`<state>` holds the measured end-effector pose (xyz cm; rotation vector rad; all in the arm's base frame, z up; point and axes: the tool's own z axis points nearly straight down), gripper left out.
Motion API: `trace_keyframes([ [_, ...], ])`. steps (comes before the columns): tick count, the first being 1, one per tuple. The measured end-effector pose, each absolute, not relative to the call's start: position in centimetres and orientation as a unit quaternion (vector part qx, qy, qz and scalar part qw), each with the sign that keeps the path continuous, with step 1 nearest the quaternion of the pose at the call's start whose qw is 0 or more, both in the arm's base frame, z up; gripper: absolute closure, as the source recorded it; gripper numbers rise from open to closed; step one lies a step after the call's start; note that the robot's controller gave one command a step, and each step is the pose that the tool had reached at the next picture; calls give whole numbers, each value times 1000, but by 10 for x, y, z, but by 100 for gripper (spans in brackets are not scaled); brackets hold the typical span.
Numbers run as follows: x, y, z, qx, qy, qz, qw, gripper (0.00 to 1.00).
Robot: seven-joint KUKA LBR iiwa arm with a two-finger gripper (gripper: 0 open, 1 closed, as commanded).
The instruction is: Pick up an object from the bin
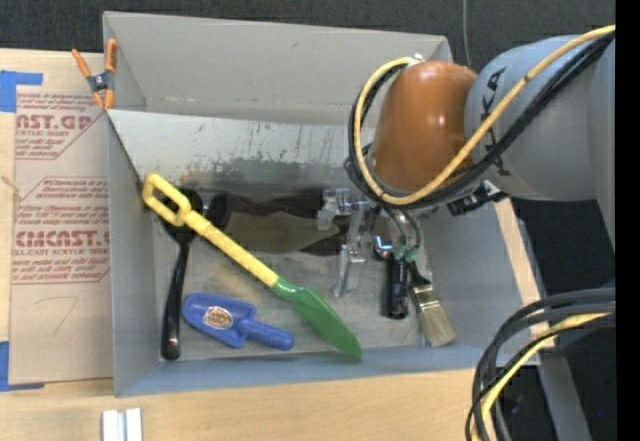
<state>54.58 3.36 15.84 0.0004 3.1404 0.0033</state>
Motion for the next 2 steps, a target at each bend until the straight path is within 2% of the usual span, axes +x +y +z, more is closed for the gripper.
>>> trace_keyframes([
  [1,546,34,158,0,1000,1,1,0],
  [2,546,36,266,-1,1000,1,0,0],
])
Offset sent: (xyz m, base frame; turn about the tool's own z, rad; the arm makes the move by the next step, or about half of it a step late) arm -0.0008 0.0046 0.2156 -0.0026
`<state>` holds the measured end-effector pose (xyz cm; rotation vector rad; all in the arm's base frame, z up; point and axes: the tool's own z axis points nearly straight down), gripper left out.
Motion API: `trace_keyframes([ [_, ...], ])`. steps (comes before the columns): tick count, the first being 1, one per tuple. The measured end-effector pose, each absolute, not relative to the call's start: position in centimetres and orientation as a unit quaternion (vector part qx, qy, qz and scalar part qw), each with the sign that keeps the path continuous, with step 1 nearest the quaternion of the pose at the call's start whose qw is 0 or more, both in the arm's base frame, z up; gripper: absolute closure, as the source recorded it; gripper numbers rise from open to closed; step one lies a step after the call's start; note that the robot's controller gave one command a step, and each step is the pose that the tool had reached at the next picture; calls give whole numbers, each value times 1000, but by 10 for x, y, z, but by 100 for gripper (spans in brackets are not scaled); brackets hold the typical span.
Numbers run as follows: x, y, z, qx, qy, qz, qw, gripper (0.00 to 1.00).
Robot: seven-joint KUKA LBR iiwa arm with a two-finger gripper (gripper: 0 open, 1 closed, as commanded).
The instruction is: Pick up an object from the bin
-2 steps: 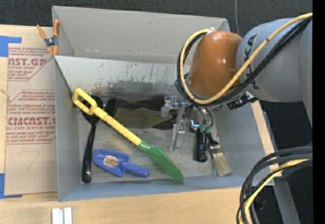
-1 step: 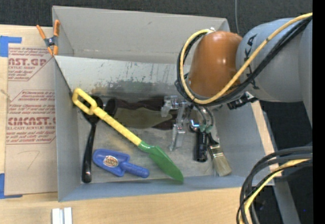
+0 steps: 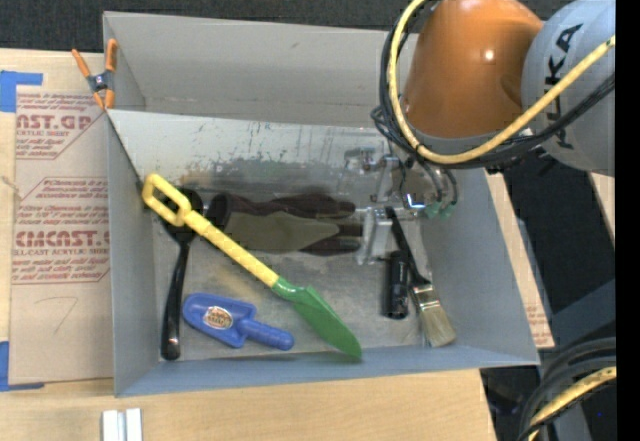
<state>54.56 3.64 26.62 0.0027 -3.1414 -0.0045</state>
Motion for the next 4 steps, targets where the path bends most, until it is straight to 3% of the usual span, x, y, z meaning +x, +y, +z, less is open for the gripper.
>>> trace_keyframes([
  [1,554,37,253,3,-1000,-1,2,0],
  [2,592,41,246,6,-1000,-2,-4,0],
  [3,588,24,212,-13,-1000,-2,1,0],
  [4,577,74,176,56,-998,-2,-6,0],
])
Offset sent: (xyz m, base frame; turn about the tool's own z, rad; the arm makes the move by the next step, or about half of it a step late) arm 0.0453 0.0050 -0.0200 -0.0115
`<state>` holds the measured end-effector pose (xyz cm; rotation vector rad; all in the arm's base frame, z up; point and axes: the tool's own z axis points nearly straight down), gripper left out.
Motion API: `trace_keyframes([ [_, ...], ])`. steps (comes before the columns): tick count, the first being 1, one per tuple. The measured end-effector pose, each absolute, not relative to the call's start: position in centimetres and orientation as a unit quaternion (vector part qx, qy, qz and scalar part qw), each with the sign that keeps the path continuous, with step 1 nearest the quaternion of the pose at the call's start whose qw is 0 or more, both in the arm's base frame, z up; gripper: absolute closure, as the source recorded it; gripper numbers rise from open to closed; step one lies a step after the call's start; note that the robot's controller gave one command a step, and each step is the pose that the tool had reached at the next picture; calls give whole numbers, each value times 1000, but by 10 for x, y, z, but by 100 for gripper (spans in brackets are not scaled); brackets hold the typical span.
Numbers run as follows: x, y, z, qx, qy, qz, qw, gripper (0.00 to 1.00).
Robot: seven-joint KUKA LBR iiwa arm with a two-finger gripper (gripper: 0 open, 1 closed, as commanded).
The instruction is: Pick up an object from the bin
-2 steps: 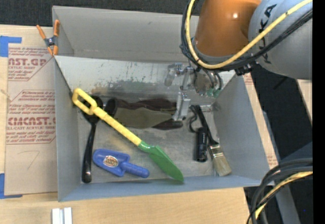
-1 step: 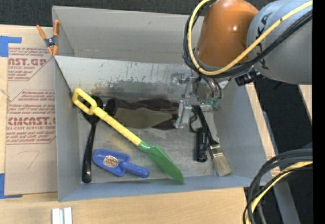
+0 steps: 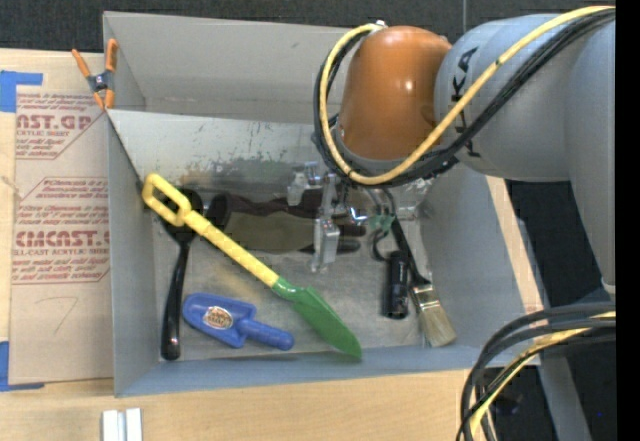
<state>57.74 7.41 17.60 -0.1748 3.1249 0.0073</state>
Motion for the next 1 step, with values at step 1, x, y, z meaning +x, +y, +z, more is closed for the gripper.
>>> trace_keyframes([
  [1,544,46,158,-190,982,0,3,0],
])
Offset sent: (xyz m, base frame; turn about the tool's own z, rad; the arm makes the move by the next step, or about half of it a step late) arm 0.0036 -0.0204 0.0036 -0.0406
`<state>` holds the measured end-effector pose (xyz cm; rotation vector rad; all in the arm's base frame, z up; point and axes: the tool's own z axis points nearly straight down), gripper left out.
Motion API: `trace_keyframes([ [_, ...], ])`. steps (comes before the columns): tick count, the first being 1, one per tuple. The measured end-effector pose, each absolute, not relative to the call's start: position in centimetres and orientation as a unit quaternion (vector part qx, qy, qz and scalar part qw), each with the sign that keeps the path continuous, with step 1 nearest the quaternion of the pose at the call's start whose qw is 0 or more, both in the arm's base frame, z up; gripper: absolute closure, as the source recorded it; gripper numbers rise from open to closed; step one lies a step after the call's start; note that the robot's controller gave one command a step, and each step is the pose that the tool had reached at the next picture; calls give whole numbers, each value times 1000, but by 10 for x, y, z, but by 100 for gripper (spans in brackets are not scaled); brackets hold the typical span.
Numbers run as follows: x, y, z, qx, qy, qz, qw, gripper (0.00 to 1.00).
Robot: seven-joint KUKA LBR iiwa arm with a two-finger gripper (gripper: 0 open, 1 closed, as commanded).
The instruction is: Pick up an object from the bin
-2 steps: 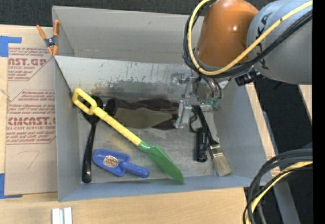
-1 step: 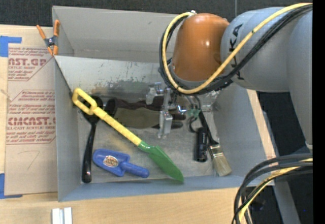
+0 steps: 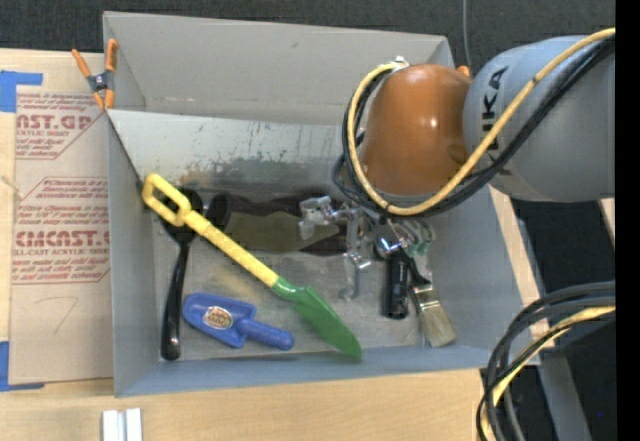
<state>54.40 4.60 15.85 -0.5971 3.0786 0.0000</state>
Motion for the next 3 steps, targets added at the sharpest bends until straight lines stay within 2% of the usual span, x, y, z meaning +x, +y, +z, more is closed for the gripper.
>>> trace_keyframes([
  [1,582,55,180,-78,997,2,10,0],
  [2,580,92,108,-172,985,2,3,0],
  [3,581,89,112,-161,987,2,5,0],
])
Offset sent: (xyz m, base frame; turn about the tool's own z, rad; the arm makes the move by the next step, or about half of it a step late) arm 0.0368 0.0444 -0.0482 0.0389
